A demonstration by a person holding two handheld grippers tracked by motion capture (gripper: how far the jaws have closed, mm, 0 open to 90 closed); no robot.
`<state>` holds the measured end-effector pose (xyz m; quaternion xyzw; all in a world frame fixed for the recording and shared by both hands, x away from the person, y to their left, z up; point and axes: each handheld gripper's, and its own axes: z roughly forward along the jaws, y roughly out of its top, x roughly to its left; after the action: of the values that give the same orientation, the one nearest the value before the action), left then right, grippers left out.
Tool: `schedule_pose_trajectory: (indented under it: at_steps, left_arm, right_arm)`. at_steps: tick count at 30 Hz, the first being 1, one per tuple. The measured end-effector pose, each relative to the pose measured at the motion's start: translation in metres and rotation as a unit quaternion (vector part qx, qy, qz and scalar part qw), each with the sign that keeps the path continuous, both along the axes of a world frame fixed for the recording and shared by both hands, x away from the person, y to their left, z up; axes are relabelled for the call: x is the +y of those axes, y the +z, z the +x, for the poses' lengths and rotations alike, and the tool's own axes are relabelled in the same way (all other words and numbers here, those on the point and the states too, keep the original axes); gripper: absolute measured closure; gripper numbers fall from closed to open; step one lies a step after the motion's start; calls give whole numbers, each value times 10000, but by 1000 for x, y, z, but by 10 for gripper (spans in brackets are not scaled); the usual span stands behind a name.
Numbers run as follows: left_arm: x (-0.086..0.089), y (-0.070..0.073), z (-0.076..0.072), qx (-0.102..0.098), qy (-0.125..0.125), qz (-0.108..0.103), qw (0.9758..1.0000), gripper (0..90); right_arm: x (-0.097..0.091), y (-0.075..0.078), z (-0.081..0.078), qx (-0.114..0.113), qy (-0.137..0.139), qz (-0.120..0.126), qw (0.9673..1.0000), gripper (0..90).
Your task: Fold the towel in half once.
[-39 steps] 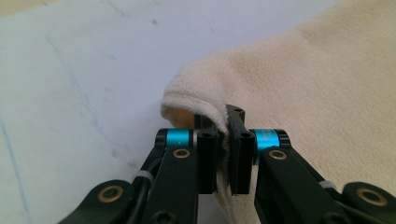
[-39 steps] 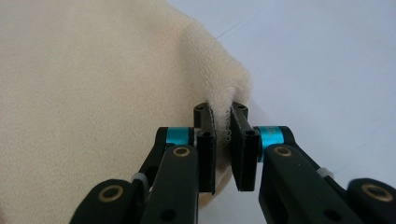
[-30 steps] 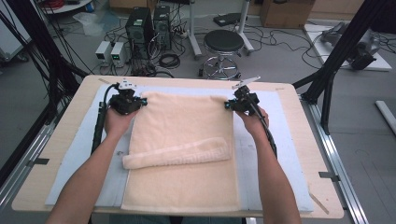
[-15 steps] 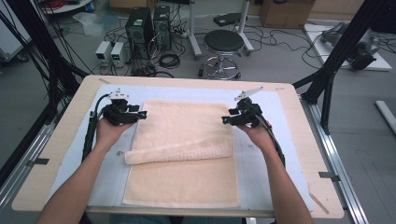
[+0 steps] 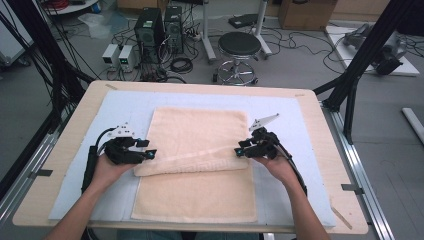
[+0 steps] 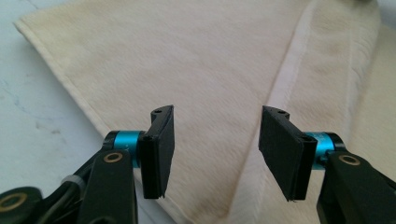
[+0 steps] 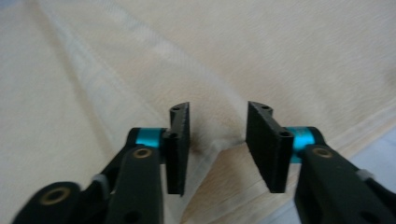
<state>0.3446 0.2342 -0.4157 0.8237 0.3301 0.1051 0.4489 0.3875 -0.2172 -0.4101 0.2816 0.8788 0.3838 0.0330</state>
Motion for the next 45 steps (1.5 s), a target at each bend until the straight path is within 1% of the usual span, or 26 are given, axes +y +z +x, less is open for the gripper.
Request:
schedule_pose_trajectory:
  at_steps: [2,4,7,8,10,12,14,15,16,20,21,22,23,24,25,26,27,31,32,33,37,38,39,42,44,45]
  left_arm:
    - [1,-5,-5,82,-79,69,9999,490]
    - [3,-9,-11,93,-100,128,9998,491]
    - [7,-12,-20,95,-102,68,9999,493]
    - [9,-12,-22,67,-91,88,9999,494]
    - [14,-11,-24,74,-79,116,9999,496]
    - [18,-9,-24,61,-35,116,9999,515]
    - [20,-9,-23,113,-14,52,9999,519]
    - [20,-10,-22,123,-37,85,9999,530]
    - [19,-11,-22,130,-41,142,9998,535]
    - [13,-19,-18,378,-191,307,9986,560]
    - [12,-20,-19,387,-236,314,9985,600]
    - [11,-21,-20,346,-283,340,9984,637]
    - [10,-22,-21,338,-343,299,9984,681]
    - [10,-23,-22,342,-361,280,9984,724]
    - [11,-22,-21,358,-400,246,9983,749]
    - [11,-22,-22,390,-466,166,9980,831]
    - [11,-20,-23,368,-468,155,9981,841]
    - [11,-12,-31,191,-490,114,9986,855]
    - [11,-10,-34,127,-474,65,9988,855]
    - [11,-7,-38,64,-472,18,9989,856]
    - [13,3,-53,-175,-533,-15,9984,860]
    - [12,5,-57,-202,-530,-60,9984,860]
    - [13,7,-61,-247,-559,-72,9981,860]
    - [11,11,-72,-372,-641,-45,9972,861]
    - [11,12,-79,-438,-696,6,9966,861]
    - [11,12,-82,-463,-708,12,9964,861]
  right_arm:
    - [1,-2,-5,140,105,-122,9998,675]
    - [4,0,-12,104,273,-233,9993,711]
    - [5,7,-21,170,516,-266,9982,691]
    - [5,9,-24,130,542,-281,9981,666]
    - [2,13,-24,49,427,-222,9988,625]
    - [-3,17,-21,-105,205,-101,9997,609]
    - [-8,18,-16,-135,-2,80,9999,589]
    - [-9,16,-13,-156,-72,119,9998,589]
    - [-8,14,-9,-130,-146,106,9998,588]
    - [0,-4,4,172,-199,4,9997,527]
    - [3,-9,6,299,-178,-11,9994,526]
    - [5,-12,7,349,-146,-45,9993,533]
    - [8,-15,8,382,-111,-100,9992,554]
    - [9,-17,7,431,-98,-167,9989,612]
    - [9,-17,7,457,-56,-156,9988,697]
    - [9,-15,6,479,19,-126,9988,794]
    - [8,-13,5,481,87,-81,9988,814]
    - [6,2,-7,217,182,-74,9996,834]
    - [4,7,-11,129,190,-70,9997,836]
    - [3,11,-16,103,210,-19,9997,840]
    - [-1,26,-36,-152,376,62,9992,846]
    - [-2,28,-42,-244,388,118,9989,846]
    - [-4,30,-47,-263,407,169,9987,847]
    - [-9,30,-64,-314,461,192,9983,849]
    - [-12,30,-74,-432,544,126,9975,852]
    - [-13,30,-80,-445,510,146,9976,852]
